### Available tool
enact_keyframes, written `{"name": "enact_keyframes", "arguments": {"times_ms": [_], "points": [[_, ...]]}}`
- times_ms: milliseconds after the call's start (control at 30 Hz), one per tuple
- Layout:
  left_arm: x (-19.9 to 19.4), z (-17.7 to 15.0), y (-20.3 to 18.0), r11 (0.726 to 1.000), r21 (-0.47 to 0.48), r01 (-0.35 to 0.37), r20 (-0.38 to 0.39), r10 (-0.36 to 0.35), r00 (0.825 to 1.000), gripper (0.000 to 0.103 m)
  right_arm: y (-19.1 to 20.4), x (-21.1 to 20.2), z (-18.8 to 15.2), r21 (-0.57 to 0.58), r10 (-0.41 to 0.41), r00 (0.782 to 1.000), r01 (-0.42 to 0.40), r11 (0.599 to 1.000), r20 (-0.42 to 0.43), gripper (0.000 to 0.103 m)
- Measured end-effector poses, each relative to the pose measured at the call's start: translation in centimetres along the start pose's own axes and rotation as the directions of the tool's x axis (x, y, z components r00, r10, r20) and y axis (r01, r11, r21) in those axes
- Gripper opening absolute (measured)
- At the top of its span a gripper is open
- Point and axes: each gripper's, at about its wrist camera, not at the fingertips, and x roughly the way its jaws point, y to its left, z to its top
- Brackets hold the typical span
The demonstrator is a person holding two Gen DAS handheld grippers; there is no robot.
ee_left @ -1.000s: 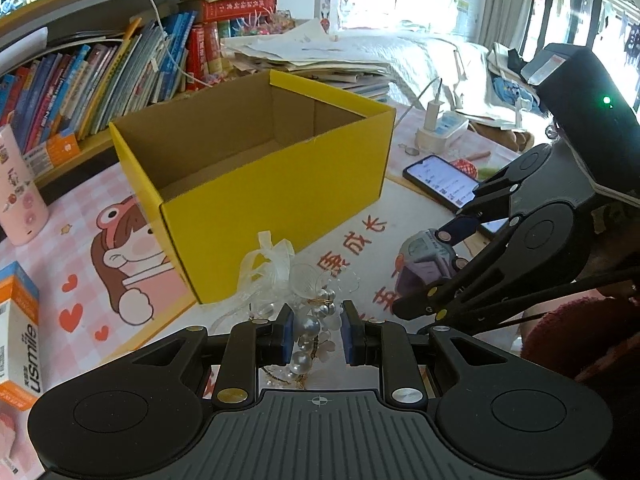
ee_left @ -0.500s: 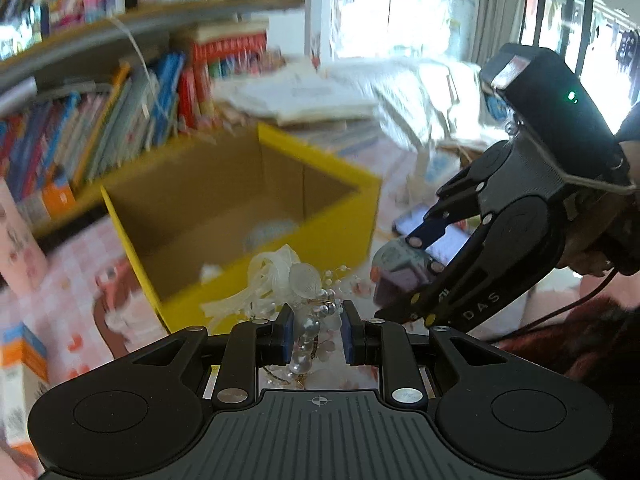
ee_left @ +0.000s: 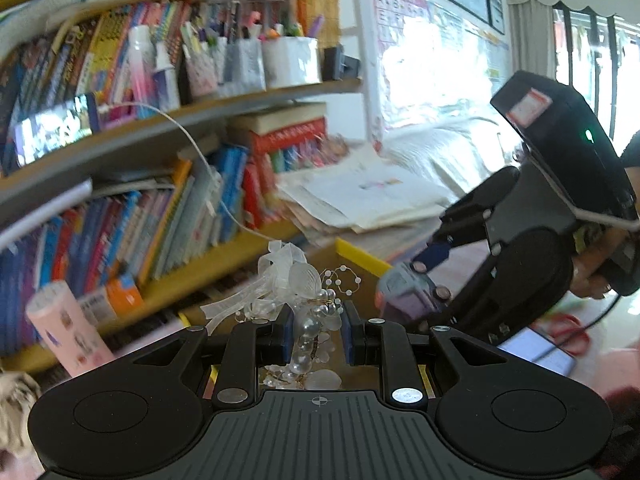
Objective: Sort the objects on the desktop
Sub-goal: 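Lower the jewelry and truck into the yellow box and open both tools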
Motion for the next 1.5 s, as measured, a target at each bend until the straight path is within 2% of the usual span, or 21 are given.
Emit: {"name": "enact_keyframes", "arguments": {"times_ms": [167, 333, 433, 567, 767, 967, 1000, 1033, 1100, 1167, 1233, 1500], "points": [[4.2, 0.6, 0.8, 0.999, -0.039, -0.009, -0.038, 0.008, 0.999, 0.022, -1.9, 3.9, 2.0, -0.071, -0.017, 1.000, 0.015, 0.997, -0.025, 0.062], [9.3, -0.8, 1.0, 0.999, -0.051, -0.010, -0.158, 0.002, 0.987, 0.022, -2.4, 8.6, 3.0, -0.208, -0.069, 0.995, 0.053, 0.977, -0.072, 0.062], [11.1, -2.0, 0.5, 1.000, -0.010, -0.010, -0.219, 0.008, 0.976, 0.022, -2.4, 11.1, 3.1, -0.268, -0.048, 0.991, 0.013, 0.963, -0.123, 0.062], [12.1, -2.7, 0.5, 1.000, -0.002, -0.004, -0.268, 0.003, 0.963, 0.022, -2.5, 13.7, 3.3, -0.303, -0.030, 0.982, -0.028, 0.953, -0.185, 0.062], [13.4, -3.6, 0.7, 1.000, 0.000, 0.006, -0.336, -0.006, 0.942, 0.022, -2.2, 16.0, 2.9, -0.377, -0.051, 0.963, -0.055, 0.924, -0.265, 0.062], [13.9, -4.1, 0.7, 1.000, -0.001, 0.023, -0.373, -0.022, 0.927, 0.028, -2.1, 16.7, 2.2, -0.377, -0.034, 0.951, -0.090, 0.922, -0.308, 0.062], [13.9, -4.1, 0.6, 1.000, -0.001, 0.027, -0.376, -0.026, 0.926, 0.033, -2.1, 16.7, 2.2, -0.375, -0.030, 0.951, -0.093, 0.923, -0.309, 0.062], [13.8, -4.0, 0.6, 1.000, 0.003, 0.030, -0.375, -0.027, 0.927, 0.035, -2.1, 16.5, 2.2, -0.372, -0.025, 0.951, -0.096, 0.923, -0.308, 0.062], [13.3, -3.8, 0.3, 1.000, 0.016, 0.027, -0.362, -0.019, 0.932, 0.051, -2.0, 16.3, 2.3, -0.366, -0.016, 0.952, -0.102, 0.925, -0.306, 0.063], [12.8, -3.6, 0.2, 0.999, 0.028, 0.021, -0.346, -0.010, 0.938, 0.060, -2.0, 16.0, 2.3, -0.361, -0.007, 0.953, -0.108, 0.926, -0.302, 0.068], [12.2, -3.3, 0.0, 0.999, 0.038, 0.017, -0.332, -0.003, 0.943, 0.063, -1.9, 15.4, 2.4, -0.358, -0.005, 0.958, -0.103, 0.928, -0.287, 0.073], [8.6, -2.1, -0.3, 0.998, 0.053, -0.027, -0.264, 0.040, 0.964, 0.071, -1.6, 11.9, 2.2, -0.326, 0.011, 0.974, -0.086, 0.941, -0.225, 0.074]]}}
